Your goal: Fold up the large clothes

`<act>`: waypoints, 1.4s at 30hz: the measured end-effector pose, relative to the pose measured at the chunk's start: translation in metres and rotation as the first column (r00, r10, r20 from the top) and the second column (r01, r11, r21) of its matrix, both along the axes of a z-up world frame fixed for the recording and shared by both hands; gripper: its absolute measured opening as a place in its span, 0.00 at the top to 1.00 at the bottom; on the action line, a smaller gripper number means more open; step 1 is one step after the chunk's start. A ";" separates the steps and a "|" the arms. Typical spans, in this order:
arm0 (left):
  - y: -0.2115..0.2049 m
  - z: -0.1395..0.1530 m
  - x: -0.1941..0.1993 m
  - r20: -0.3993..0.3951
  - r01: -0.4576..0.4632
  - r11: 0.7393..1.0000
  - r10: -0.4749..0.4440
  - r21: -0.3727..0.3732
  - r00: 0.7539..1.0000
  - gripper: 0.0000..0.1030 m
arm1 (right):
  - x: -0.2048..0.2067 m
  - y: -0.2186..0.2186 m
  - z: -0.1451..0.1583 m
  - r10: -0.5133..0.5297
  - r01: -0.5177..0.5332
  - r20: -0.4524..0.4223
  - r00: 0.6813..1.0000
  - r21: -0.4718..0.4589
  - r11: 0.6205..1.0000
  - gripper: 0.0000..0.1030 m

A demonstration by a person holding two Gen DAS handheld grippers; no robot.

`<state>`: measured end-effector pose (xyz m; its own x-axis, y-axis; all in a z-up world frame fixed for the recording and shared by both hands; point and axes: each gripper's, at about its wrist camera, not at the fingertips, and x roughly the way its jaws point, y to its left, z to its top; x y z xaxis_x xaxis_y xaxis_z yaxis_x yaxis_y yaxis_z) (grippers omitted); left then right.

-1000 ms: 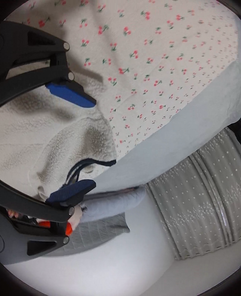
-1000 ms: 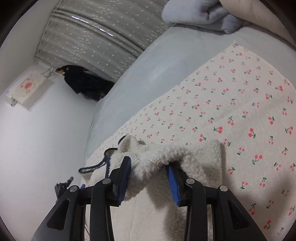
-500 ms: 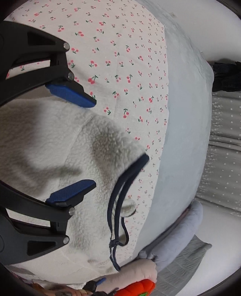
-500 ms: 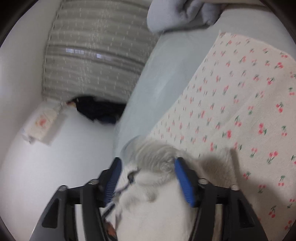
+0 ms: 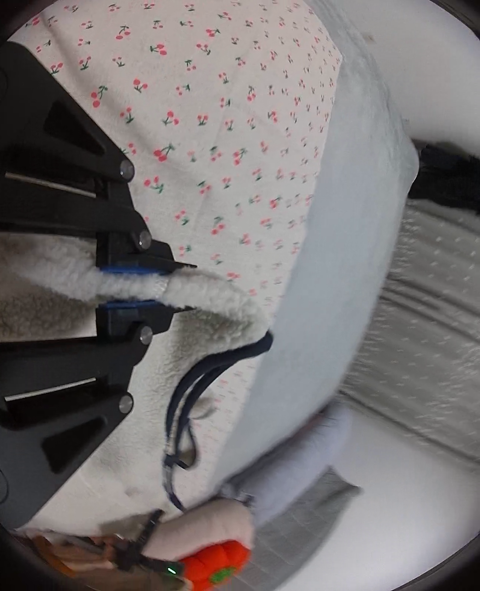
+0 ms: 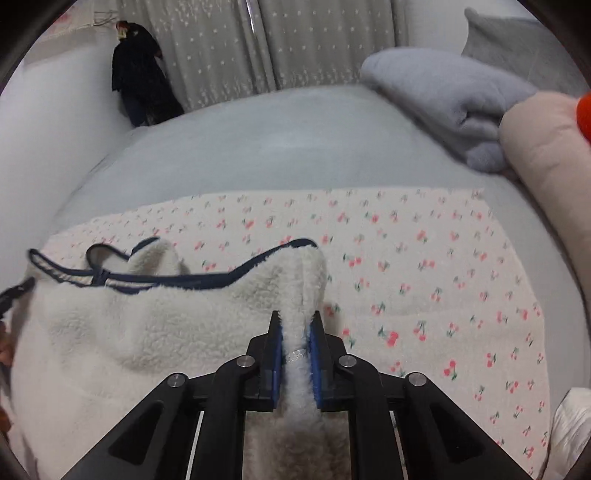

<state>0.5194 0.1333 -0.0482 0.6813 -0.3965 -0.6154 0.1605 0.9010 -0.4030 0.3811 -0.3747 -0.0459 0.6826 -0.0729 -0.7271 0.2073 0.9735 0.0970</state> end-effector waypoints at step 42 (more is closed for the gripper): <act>0.090 -0.037 -0.171 -0.407 -0.144 0.984 0.088 -0.109 0.909 0.07 | -0.172 0.034 0.016 0.016 -0.007 -0.115 0.993 0.077 0.997 0.20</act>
<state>0.3483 0.2228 -0.0853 0.4360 -0.4268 -0.7923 -0.1419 0.8368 -0.5288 0.2094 -0.3404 -0.0300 0.5945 -0.0066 -0.8040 0.2098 0.9666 0.1472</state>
